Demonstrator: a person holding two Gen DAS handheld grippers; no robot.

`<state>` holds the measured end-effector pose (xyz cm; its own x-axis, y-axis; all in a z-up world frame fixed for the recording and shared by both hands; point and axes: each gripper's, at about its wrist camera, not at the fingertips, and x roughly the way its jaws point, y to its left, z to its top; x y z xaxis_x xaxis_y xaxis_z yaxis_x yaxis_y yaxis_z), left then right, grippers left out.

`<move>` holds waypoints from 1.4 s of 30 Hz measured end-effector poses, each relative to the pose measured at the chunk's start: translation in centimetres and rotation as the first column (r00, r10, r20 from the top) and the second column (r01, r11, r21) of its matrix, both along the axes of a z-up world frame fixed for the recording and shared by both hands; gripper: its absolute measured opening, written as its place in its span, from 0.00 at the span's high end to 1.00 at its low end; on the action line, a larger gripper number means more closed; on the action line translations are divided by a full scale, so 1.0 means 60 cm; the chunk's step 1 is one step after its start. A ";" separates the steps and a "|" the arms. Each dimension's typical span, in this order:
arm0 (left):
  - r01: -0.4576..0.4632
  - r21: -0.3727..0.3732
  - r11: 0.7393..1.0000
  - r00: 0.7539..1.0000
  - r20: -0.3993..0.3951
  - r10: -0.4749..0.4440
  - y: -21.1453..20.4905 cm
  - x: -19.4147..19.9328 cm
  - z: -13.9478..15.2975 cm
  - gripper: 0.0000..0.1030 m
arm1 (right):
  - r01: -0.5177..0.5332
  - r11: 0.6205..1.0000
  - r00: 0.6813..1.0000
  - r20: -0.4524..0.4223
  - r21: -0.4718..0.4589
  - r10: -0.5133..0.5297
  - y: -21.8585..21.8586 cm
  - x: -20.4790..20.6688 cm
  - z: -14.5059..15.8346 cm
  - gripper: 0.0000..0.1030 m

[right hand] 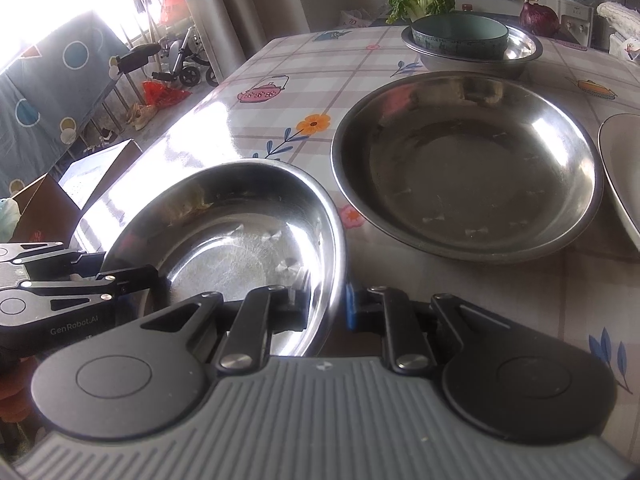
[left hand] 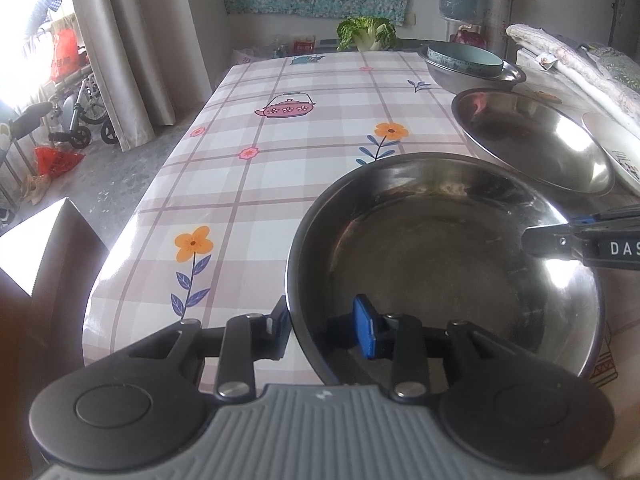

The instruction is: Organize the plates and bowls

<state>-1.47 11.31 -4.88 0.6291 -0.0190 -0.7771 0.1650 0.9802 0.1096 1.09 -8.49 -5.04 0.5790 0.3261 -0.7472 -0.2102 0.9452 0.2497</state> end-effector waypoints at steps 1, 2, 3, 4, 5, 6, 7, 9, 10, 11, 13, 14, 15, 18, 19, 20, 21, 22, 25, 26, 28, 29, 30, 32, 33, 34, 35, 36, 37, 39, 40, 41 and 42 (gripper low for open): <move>-0.001 0.002 1.000 1.000 0.000 0.001 -0.001 0.002 0.000 0.66 | 0.001 1.000 1.000 0.002 -0.003 -0.001 0.000 -0.001 0.000 0.84; -0.004 0.002 1.000 1.000 -0.003 0.004 -0.001 0.003 0.000 0.65 | 0.001 1.000 1.000 0.003 -0.007 0.000 0.000 -0.003 0.000 0.84; -0.008 0.000 1.000 1.000 -0.005 0.008 -0.001 0.004 0.001 0.65 | 0.001 1.000 1.000 0.005 -0.010 -0.001 0.000 -0.004 -0.001 0.84; -0.011 -0.002 1.000 1.000 -0.008 0.011 -0.001 0.005 0.001 0.65 | 0.002 1.000 1.000 0.005 -0.011 -0.002 -0.001 -0.005 -0.001 0.84; -0.014 -0.002 1.000 1.000 -0.010 0.014 -0.001 0.007 0.001 0.65 | 0.001 1.000 1.000 0.005 -0.011 -0.001 -0.001 -0.006 -0.001 0.84; -0.017 -0.004 1.000 1.000 -0.011 0.017 -0.002 0.008 0.001 0.65 | 0.001 1.000 1.000 0.007 -0.013 -0.001 0.000 -0.008 -0.001 0.84; -0.019 -0.004 1.000 1.000 -0.012 0.019 -0.003 0.009 0.001 0.65 | -0.001 1.000 1.000 0.008 -0.017 0.001 0.000 -0.008 -0.001 0.84; -0.028 0.002 1.000 0.999 -0.016 0.028 -0.007 0.012 0.002 0.64 | -0.008 1.000 1.000 0.006 -0.013 0.009 0.004 -0.009 -0.001 0.83; -0.032 0.004 0.999 0.999 -0.016 0.032 -0.008 0.013 0.002 0.64 | -0.007 1.000 1.000 0.009 -0.024 0.008 0.008 -0.008 0.000 0.82; -0.033 0.007 0.999 0.999 -0.016 0.033 -0.009 0.014 0.002 0.63 | -0.007 0.999 1.000 0.012 -0.032 0.008 0.009 -0.008 0.001 0.82; -0.034 0.012 0.999 0.999 -0.012 0.034 -0.010 0.013 0.003 0.63 | -0.005 1.000 1.000 0.010 -0.028 0.005 0.008 -0.009 0.001 0.82; -0.034 0.013 0.999 0.999 -0.012 0.034 -0.010 0.013 0.003 0.63 | -0.004 1.000 1.000 0.008 -0.024 0.004 0.007 -0.008 0.001 0.82; -0.034 0.014 0.999 0.999 -0.012 0.034 -0.011 0.012 0.003 0.63 | -0.002 1.000 1.000 0.005 -0.020 0.002 0.006 -0.008 0.002 0.82; -0.037 0.011 0.999 0.999 -0.012 0.037 -0.011 0.012 0.003 0.63 | 0.001 1.000 1.000 0.001 -0.014 -0.001 0.005 -0.008 0.002 0.82; -0.038 0.010 0.999 0.999 -0.012 0.038 -0.011 0.012 0.004 0.63 | 0.001 1.000 1.000 0.002 -0.015 -0.001 0.006 -0.008 0.002 0.82; -0.040 0.009 0.999 0.999 -0.012 0.040 -0.011 0.011 0.004 0.63 | 0.001 1.000 1.000 0.003 -0.016 -0.001 0.006 -0.008 0.002 0.82; -0.040 0.010 0.999 0.999 -0.012 0.040 -0.010 0.011 0.005 0.63 | 0.001 1.000 1.000 0.003 -0.017 -0.001 0.007 -0.007 0.002 0.82; -0.041 0.010 0.999 0.999 -0.011 0.041 -0.010 0.010 0.005 0.63 | 0.001 1.000 1.000 0.004 -0.016 -0.001 0.007 -0.007 0.002 0.82; -0.045 0.009 0.999 0.999 -0.009 0.045 -0.009 0.009 0.007 0.63 | -0.001 1.000 1.000 0.007 -0.016 0.001 0.007 -0.006 0.003 0.82; -0.047 0.010 0.999 0.999 -0.008 0.047 -0.008 0.008 0.008 0.63 | -0.001 1.000 1.000 0.008 -0.016 0.001 0.008 -0.006 0.004 0.82; -0.048 0.011 0.999 0.999 -0.006 0.048 -0.007 0.007 0.008 0.63 | -0.003 1.000 1.000 0.009 -0.016 0.003 0.009 -0.005 0.004 0.82; -0.048 0.012 0.999 0.999 -0.005 0.048 -0.008 0.006 0.009 0.63 | -0.004 1.000 1.000 0.010 -0.016 0.004 0.009 -0.005 0.004 0.82; -0.049 0.013 0.999 0.999 -0.004 0.049 -0.007 0.006 0.010 0.63 | -0.004 1.000 1.000 0.010 -0.016 0.004 0.009 -0.006 0.004 0.82; -0.049 0.012 0.999 0.999 -0.003 0.049 -0.007 0.006 0.010 0.63 | -0.004 1.000 1.000 0.009 -0.016 0.005 0.009 -0.006 0.003 0.82; -0.049 0.012 0.999 0.999 -0.003 0.049 -0.007 0.006 0.010 0.63 | -0.005 1.000 1.000 0.009 -0.016 0.005 0.009 -0.005 0.003 0.82; -0.048 0.012 0.999 0.999 -0.002 0.048 -0.007 0.005 0.010 0.63 | -0.005 1.000 1.000 0.009 -0.017 0.005 0.009 -0.006 0.003 0.82; -0.047 0.012 0.999 0.999 -0.001 0.047 -0.007 0.006 0.011 0.63 | -0.005 1.000 1.000 0.009 -0.017 0.005 0.009 -0.005 0.003 0.82; -0.047 0.012 0.999 0.999 -0.001 0.047 -0.007 0.005 0.011 0.63 | -0.004 1.000 1.000 0.008 -0.016 0.004 0.009 -0.005 0.003 0.82; -0.046 0.011 0.999 0.999 0.000 0.046 -0.007 0.005 0.012 0.63 | -0.004 1.000 1.000 0.006 -0.016 0.004 0.008 -0.004 0.001 0.82; -0.046 0.010 0.999 0.999 0.001 0.046 -0.007 0.005 0.011 0.63 | -0.002 1.000 1.000 0.003 -0.016 0.002 0.008 -0.004 -0.001 0.82; -0.046 0.008 0.999 0.999 0.000 0.046 -0.006 0.005 0.011 0.63 | -0.001 1.000 1.000 0.003 -0.015 0.001 0.008 -0.005 -0.002 0.82; -0.048 0.008 0.999 0.999 0.000 0.048 -0.007 0.005 0.011 0.63 | 0.000 1.000 1.000 0.004 -0.014 0.000 0.009 -0.005 -0.002 0.82; -0.049 0.007 0.999 0.999 -0.001 0.049 -0.007 0.006 0.010 0.63 | 0.001 1.000 1.000 0.004 -0.015 -0.001 0.009 -0.005 -0.002 0.82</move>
